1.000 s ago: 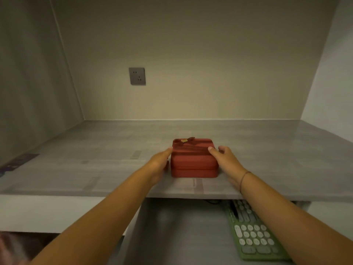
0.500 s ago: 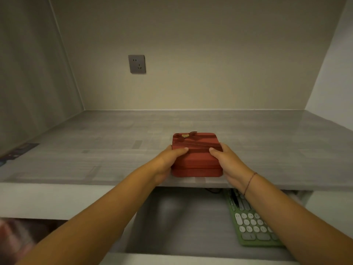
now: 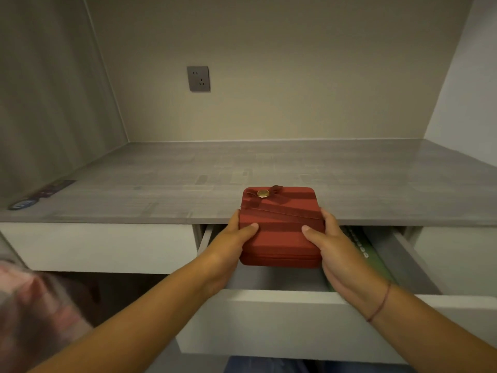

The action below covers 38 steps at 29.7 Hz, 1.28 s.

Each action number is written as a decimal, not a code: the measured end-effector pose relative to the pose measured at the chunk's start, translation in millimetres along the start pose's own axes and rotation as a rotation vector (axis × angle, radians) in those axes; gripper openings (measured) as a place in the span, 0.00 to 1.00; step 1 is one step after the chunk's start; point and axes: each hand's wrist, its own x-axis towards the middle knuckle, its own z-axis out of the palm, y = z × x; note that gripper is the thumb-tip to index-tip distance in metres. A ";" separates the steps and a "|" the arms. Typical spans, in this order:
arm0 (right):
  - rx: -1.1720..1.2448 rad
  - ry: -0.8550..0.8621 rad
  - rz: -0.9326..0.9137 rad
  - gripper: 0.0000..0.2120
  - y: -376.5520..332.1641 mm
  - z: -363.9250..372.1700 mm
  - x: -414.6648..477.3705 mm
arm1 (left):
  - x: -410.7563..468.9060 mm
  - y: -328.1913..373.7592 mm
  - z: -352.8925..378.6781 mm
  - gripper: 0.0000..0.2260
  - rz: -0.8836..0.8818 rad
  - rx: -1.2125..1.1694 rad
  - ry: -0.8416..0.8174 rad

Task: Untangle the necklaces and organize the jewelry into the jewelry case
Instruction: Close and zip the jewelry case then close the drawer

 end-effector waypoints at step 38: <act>-0.035 -0.196 0.672 0.16 36.6 -14.2 12.3 | 8.4 -55.6 -23.3 0.15 -0.501 0.079 0.052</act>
